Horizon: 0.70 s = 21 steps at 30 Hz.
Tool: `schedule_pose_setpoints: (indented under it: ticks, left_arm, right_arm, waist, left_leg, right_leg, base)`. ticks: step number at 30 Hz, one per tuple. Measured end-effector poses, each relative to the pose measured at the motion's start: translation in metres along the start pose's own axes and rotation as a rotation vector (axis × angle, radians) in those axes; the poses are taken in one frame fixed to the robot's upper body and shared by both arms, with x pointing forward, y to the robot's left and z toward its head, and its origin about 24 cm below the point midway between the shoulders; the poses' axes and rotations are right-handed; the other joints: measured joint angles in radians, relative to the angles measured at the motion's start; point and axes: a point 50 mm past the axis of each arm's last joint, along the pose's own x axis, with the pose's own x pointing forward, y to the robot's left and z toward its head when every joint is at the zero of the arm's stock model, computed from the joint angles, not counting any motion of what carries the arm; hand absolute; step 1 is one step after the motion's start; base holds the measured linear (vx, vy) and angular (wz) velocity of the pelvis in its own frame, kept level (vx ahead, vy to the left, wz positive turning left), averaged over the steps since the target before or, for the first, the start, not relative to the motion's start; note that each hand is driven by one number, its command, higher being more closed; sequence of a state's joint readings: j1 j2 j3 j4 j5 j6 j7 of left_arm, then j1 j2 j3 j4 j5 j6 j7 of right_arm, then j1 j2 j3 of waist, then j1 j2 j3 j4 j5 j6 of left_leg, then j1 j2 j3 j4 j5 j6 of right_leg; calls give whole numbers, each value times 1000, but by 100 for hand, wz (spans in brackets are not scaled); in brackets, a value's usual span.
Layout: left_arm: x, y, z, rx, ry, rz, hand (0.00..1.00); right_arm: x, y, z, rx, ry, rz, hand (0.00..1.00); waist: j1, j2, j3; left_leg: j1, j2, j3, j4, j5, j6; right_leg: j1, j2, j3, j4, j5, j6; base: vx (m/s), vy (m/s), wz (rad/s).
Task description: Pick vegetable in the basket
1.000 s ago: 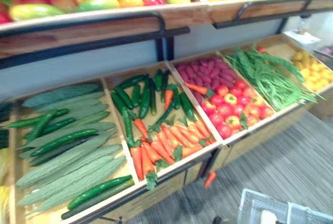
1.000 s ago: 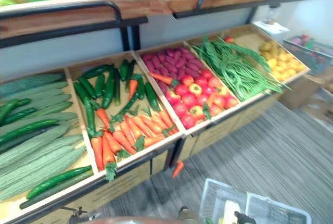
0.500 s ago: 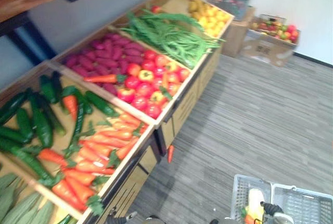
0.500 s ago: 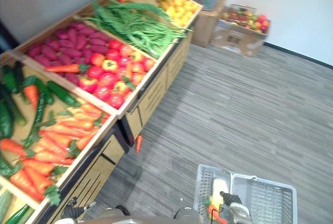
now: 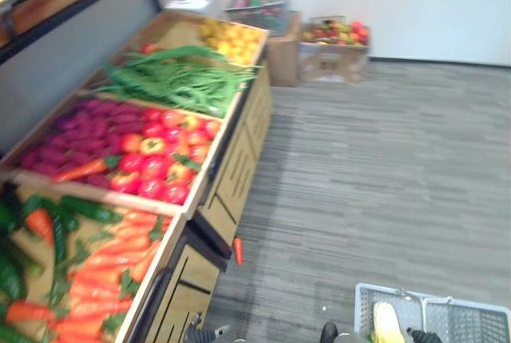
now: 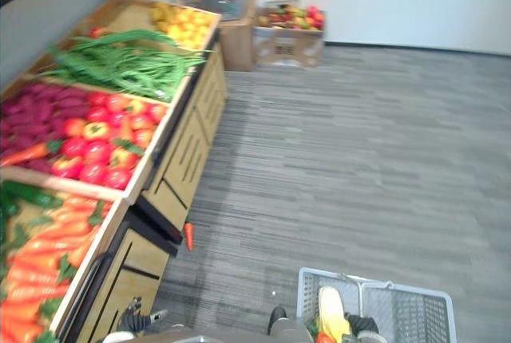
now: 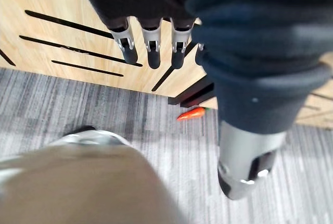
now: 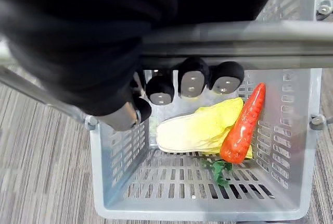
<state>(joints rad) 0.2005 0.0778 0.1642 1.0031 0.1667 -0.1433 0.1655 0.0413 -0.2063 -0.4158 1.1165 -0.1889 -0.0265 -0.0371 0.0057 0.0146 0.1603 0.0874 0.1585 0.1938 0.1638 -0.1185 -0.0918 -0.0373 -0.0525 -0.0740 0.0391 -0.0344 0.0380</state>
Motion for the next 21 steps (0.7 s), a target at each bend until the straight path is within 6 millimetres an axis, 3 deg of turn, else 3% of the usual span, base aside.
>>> schedule_pose_setpoints:
  ticks: [3,6,8,12,14,19,21]
  left_arm:
    - [-1,4,-4,-2,14,29,0]
    - [0,6,-3,3,11,41,0]
    - [0,3,-3,-1,6,36,0]
    - [0,1,-2,5,2,36,0]
    - [1,0,2,1,-5,34,0]
    - [2,-3,8,-6,-19,32,0]
    - [2,-4,8,-17,-18,36,0]
  right_arm:
    - [-1,-7,-8,-27,22,-12,100]
    - [-4,-2,-20,-36,69,5,100]
    - [-7,-1,-31,-35,109,4,100]
    - [-11,4,-41,4,127,4,100]
    - [-12,9,-41,14,118,4,100]
    - [-14,11,-41,45,99,-18,100]
    - [-13,16,-35,76,83,-15,100]
  waist:
    - [-1,41,-30]
    - [-2,11,-34]
    - [-3,14,-35]
    - [-2,26,-45]
    - [1,18,-48]
    - [2,17,-45]
    - [14,1,-36]
  left_leg:
    - [22,-36,-136,-18,-75,9]
    - [7,-95,-148,17,-77,13]
    - [22,-104,-128,12,-89,26]
    - [45,-66,-87,-4,-171,23]
    - [54,-59,-72,-4,-178,22]
    - [74,-46,-29,-2,-186,10]
    - [99,-40,30,11,-208,10]
  right_leg:
    - [-28,35,114,-40,52,30]
    - [-27,-13,187,-94,103,47]
    - [-27,-27,184,-100,105,48]
    - [-25,-13,127,-110,127,56]
    - [-23,-10,122,-111,128,58]
    - [-83,-1,109,18,79,49]
    - [-193,-41,-56,266,-13,-23]
  base:
    - [-14,146,-112]
    - [-36,190,-77]
    - [-59,200,-28]
    - [-25,106,-15]
    - [2,22,-12]
    - [9,-14,-20]
    - [16,-43,-67]
